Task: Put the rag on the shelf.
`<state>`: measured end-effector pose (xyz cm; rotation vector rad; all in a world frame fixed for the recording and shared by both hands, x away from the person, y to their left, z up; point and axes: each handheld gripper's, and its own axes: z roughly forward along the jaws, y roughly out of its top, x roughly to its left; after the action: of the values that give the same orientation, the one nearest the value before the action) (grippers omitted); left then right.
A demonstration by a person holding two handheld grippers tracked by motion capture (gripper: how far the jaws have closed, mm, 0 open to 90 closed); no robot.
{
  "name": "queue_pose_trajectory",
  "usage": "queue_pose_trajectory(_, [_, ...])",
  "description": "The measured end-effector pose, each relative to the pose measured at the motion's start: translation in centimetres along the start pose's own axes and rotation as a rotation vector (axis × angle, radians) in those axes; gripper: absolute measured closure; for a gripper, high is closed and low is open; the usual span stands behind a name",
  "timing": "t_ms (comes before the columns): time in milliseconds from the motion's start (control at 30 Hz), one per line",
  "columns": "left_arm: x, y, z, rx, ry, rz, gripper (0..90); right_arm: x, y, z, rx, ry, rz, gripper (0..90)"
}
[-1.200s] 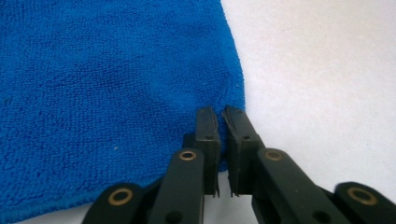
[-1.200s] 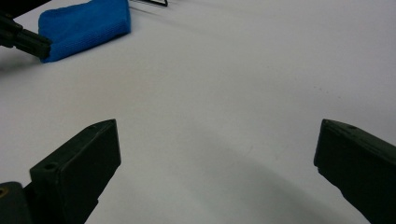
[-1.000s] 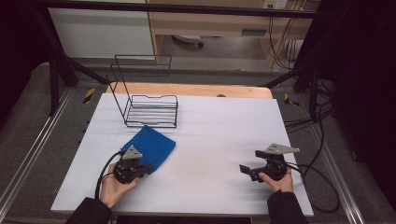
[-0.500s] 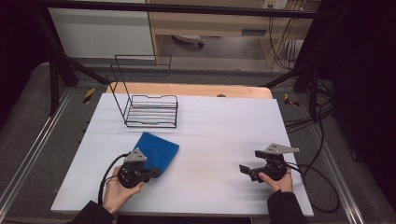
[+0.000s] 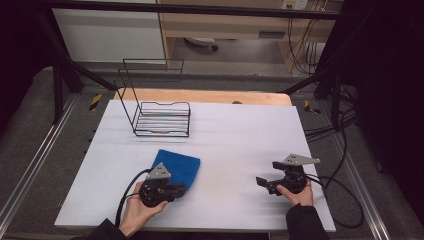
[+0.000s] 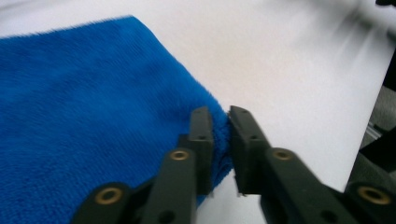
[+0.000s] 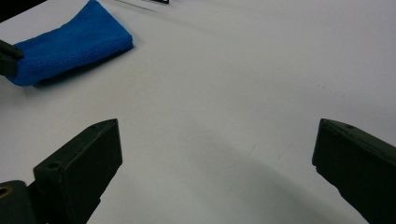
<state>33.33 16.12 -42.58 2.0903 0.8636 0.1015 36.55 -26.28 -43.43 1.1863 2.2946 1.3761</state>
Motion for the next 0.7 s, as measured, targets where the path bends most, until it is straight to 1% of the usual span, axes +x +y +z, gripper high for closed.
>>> queue_pose_trajectory(33, [0.1, 0.1, -0.3, -0.010, 0.002, -0.003, 75.0, 0.0, 0.0, 0.0, 0.000, 0.000, 0.000, 2.1])
queue_pose_trajectory(100, [0.5, 0.3, -1.1, -0.032, 0.015, -0.004, 66.1, 0.0, 0.0, 0.0, 0.000, 0.000, 0.001, 2.1])
queue_pose_trajectory(167, [1.2, 0.3, -2.1, -0.047, 0.044, -0.007, 62.3, 0.1, 0.0, 0.0, 0.002, 0.001, 0.003, 2.2])
queue_pose_trajectory(233, [2.3, 0.1, -3.0, -0.041, 0.059, -0.025, 54.2, 0.1, 0.0, 0.0, 0.001, 0.002, 0.004, 2.2])
queue_pose_trajectory(333, [4.1, -0.6, -4.2, -0.025, 0.123, -0.052, 47.8, 0.1, 0.0, 0.1, 0.000, 0.000, 0.007, 2.3])
queue_pose_trajectory(433, [5.8, -1.3, -5.2, -0.018, 0.175, -0.090, 45.7, 0.3, 0.1, 0.2, 0.005, -0.002, 0.002, 2.3])
queue_pose_trajectory(500, [6.6, -1.9, -5.8, -0.012, 0.215, -0.107, 45.2, 0.5, 0.1, 0.4, 0.007, -0.001, 0.003, 2.4])
queue_pose_trajectory(600, [7.5, -2.7, -5.9, 0.017, 0.233, -0.141, 45.1, 0.8, 0.3, 0.6, 0.011, -0.004, 0.003, 2.5])
queue_pose_trajectory(700, [7.8, -3.4, -5.6, 0.059, 0.238, -0.149, 46.3, 1.4, 0.6, 1.1, 0.014, -0.009, 0.000, 3.1])
